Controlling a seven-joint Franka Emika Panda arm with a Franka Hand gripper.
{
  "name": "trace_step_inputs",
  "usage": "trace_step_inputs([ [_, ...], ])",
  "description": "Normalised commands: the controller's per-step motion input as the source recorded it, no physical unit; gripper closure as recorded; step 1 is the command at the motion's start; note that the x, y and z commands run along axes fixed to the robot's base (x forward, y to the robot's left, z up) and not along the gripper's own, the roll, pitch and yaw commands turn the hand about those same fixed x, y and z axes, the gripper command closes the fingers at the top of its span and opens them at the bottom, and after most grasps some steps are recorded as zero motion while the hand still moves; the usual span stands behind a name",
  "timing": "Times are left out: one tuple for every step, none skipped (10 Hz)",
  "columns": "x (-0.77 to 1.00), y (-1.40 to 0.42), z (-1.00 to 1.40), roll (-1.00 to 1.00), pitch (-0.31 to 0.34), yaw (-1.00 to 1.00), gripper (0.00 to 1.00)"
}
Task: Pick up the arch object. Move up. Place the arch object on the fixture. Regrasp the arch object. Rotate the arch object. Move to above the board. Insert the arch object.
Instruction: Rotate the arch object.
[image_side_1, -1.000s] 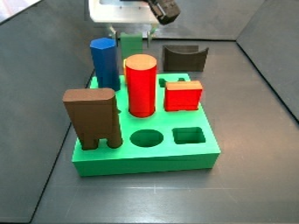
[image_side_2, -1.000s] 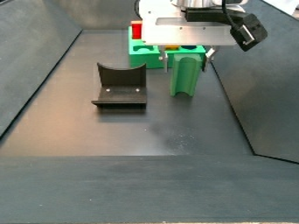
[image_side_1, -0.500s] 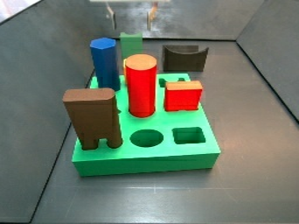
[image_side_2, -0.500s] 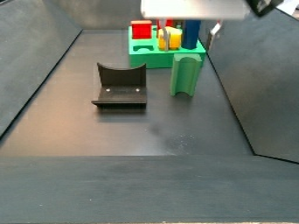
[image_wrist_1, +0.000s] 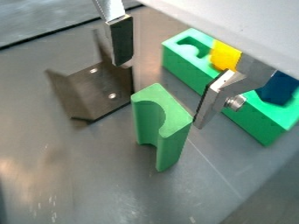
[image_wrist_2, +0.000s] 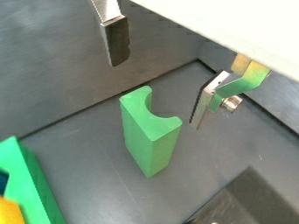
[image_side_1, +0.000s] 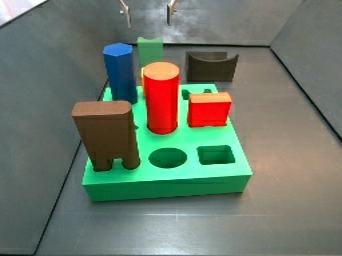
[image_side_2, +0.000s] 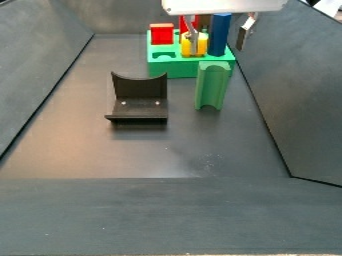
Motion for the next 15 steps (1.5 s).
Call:
trace_step_inputs([
  [0.02,0.01,-0.01,0.00,0.004,1.00,0.00],
  [0.02,0.01,-0.01,0.00,0.004,1.00,0.00],
  [0.02,0.01,-0.01,0.00,0.004,1.00,0.00],
  [0.02,0.00,-0.01,0.00,0.004,1.00,0.00],
  [0.02,0.00,-0.01,0.00,0.004,1.00,0.00],
  [0.02,0.00,-0.01,0.00,0.005,1.00,0.00],
  [0.02,0.00,-0.01,0.00,0.005,1.00,0.00],
  [0.02,0.00,-0.01,0.00,0.005,1.00,0.00],
  [0.02,0.00,-0.01,0.00,0.005,1.00,0.00],
  [0.02,0.00,-0.01,0.00,0.005,1.00,0.00],
  [0.02,0.00,-0.01,0.00,0.005,1.00,0.00],
  [0.02,0.00,-0.01,0.00,0.005,1.00,0.00],
  [0.02,0.00,-0.01,0.00,0.006,1.00,0.00],
  [0.02,0.00,-0.01,0.00,0.006,1.00,0.00],
  [0.02,0.00,-0.01,0.00,0.006,1.00,0.00],
])
